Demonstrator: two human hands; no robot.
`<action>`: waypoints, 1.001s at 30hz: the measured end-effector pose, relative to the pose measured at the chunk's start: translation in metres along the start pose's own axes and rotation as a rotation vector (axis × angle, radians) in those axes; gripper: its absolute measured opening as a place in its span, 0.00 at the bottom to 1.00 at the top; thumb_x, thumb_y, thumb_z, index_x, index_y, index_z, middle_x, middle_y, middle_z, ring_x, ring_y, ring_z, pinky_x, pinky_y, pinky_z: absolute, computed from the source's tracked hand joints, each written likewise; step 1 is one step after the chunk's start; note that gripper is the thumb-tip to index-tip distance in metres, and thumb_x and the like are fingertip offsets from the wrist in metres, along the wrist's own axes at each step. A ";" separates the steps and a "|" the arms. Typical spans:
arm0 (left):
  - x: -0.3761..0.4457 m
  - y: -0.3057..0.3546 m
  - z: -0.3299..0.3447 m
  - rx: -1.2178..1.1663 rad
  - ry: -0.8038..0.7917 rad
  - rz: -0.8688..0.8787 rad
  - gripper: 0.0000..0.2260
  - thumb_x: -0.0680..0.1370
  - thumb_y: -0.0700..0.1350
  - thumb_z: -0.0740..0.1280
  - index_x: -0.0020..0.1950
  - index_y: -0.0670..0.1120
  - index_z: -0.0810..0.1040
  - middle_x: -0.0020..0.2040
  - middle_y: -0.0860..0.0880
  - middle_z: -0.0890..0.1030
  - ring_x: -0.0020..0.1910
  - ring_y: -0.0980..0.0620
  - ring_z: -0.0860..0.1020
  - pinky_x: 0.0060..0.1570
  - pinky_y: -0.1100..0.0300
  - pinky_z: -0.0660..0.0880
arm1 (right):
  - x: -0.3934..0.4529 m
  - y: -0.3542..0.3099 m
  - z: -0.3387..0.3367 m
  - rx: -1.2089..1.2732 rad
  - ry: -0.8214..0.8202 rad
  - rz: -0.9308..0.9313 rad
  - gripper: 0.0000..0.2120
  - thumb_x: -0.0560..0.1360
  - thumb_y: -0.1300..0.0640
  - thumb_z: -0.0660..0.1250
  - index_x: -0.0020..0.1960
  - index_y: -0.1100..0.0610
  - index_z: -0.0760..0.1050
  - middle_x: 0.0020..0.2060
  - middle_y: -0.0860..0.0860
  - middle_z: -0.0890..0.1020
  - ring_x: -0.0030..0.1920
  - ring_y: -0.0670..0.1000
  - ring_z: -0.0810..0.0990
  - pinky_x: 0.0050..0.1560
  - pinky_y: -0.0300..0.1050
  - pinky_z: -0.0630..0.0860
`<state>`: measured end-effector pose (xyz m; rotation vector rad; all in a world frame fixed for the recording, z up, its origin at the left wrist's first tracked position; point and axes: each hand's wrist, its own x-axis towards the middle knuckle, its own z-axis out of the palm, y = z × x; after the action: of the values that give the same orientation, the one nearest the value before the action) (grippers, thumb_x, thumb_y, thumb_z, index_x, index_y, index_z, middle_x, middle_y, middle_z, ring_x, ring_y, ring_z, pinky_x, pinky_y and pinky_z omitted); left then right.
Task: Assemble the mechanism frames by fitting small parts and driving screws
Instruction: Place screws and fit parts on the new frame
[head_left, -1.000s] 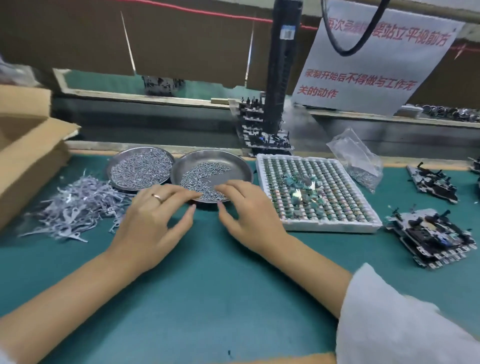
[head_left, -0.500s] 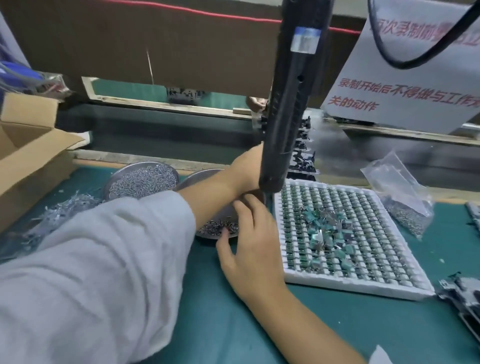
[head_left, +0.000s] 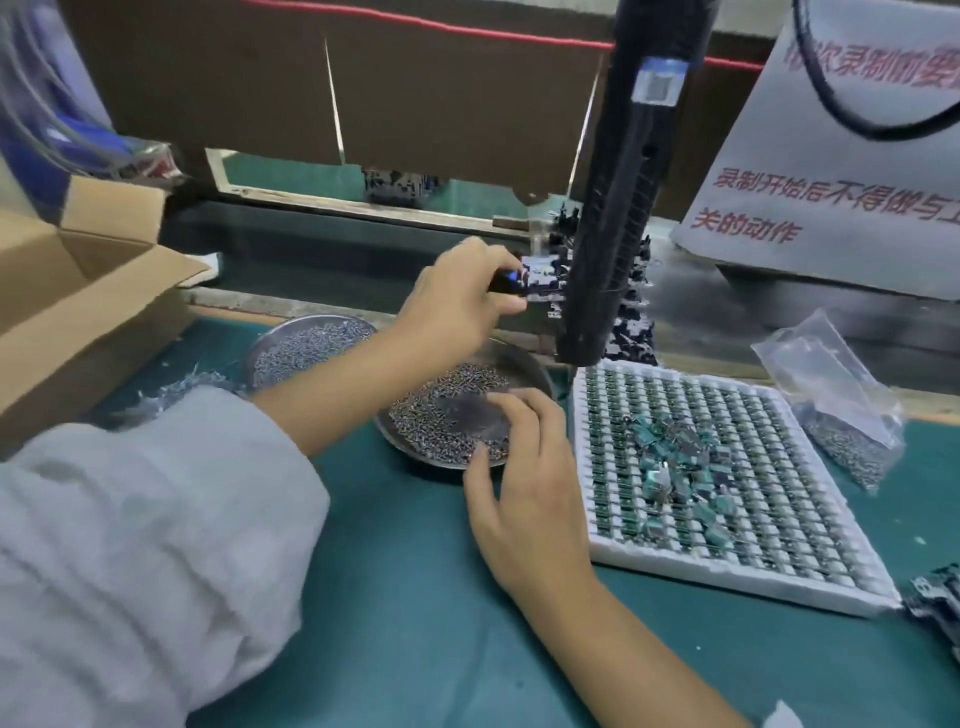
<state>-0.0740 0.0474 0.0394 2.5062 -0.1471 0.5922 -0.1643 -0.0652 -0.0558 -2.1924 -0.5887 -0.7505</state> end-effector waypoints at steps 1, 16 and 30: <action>-0.009 -0.010 -0.015 0.008 0.038 -0.005 0.15 0.76 0.44 0.70 0.62 0.46 0.77 0.56 0.46 0.76 0.57 0.44 0.75 0.59 0.51 0.70 | -0.001 0.000 0.000 0.027 0.004 0.008 0.17 0.74 0.62 0.63 0.63 0.64 0.72 0.59 0.59 0.73 0.58 0.56 0.74 0.59 0.52 0.73; -0.209 -0.064 -0.069 0.305 -0.118 0.451 0.14 0.75 0.51 0.66 0.52 0.44 0.84 0.47 0.50 0.83 0.31 0.50 0.79 0.30 0.61 0.75 | -0.020 -0.018 -0.021 0.248 -0.162 -0.469 0.14 0.79 0.52 0.60 0.59 0.60 0.73 0.52 0.57 0.78 0.54 0.54 0.76 0.57 0.47 0.72; -0.202 -0.129 -0.090 0.361 -0.119 0.099 0.21 0.75 0.60 0.57 0.50 0.49 0.83 0.45 0.53 0.81 0.46 0.47 0.79 0.50 0.55 0.65 | -0.032 -0.020 -0.015 -0.103 -0.468 -0.449 0.18 0.73 0.56 0.69 0.60 0.61 0.77 0.53 0.54 0.80 0.53 0.57 0.79 0.54 0.56 0.75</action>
<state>-0.2606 0.2004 -0.0464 2.9001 -0.2266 0.5492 -0.2047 -0.0699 -0.0588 -2.3720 -1.3353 -0.4864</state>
